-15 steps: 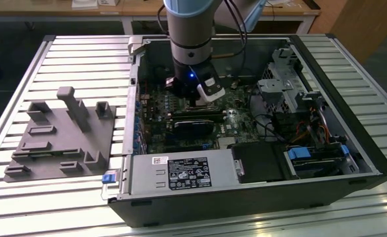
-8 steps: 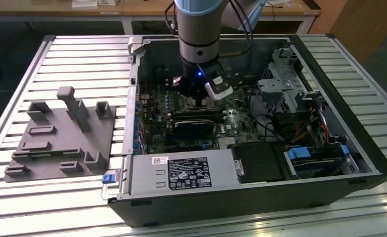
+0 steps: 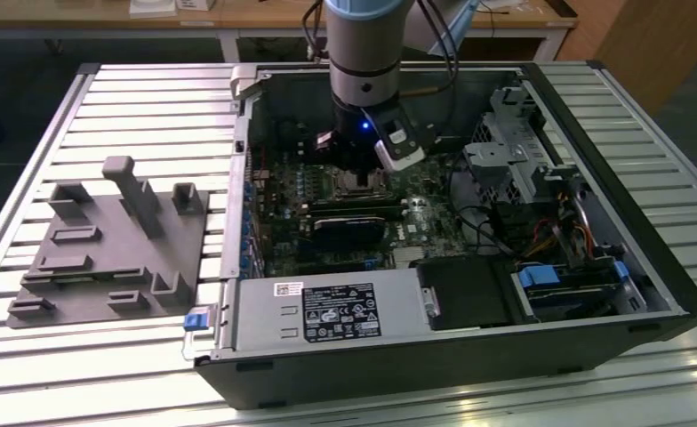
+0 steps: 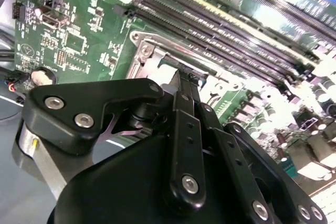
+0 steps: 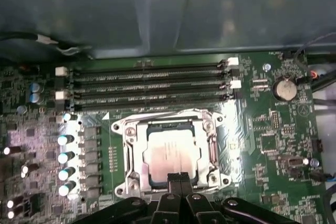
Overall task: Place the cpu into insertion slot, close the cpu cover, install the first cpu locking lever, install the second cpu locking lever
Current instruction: 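Install the second cpu locking lever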
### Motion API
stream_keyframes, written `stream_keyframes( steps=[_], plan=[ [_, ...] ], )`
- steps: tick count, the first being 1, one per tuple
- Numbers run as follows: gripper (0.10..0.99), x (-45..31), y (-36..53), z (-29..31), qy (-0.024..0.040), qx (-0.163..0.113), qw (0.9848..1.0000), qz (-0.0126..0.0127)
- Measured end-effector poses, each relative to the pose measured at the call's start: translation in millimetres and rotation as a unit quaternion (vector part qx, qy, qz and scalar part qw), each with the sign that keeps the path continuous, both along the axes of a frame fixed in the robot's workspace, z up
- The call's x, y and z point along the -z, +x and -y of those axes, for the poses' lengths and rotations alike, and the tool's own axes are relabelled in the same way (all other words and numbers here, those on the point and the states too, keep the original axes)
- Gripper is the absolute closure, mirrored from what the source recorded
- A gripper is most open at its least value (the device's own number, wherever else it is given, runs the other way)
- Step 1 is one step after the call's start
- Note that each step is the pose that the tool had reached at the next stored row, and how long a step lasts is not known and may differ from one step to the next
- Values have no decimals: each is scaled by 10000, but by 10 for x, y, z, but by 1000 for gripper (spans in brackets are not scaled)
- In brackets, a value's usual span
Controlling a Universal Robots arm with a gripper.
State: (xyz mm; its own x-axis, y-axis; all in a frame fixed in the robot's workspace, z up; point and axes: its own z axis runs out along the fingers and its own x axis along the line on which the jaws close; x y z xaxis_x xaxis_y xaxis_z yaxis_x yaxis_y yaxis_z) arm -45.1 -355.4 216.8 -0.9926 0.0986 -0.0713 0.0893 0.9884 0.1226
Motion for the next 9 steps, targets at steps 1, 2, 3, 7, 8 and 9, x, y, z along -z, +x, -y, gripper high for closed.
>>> stream_keyframes(
  steps=[1, 2, 3, 7, 8, 9],
  plan=[
    [980, 1, 2, -13, 0, 0, 10000, 0],
    [980, 3, 2, -23, 1, -1, 10000, 0],
    [980, 3, 2, -32, 1, -4, 10000, 0],
    [980, 6, 2, -76, 1, -17, 10000, 1],
    [980, 7, 2, -87, 1, -21, 10000, 1],
    [980, 7, 2, -98, 1, -24, 10000, 1]
  ],
)
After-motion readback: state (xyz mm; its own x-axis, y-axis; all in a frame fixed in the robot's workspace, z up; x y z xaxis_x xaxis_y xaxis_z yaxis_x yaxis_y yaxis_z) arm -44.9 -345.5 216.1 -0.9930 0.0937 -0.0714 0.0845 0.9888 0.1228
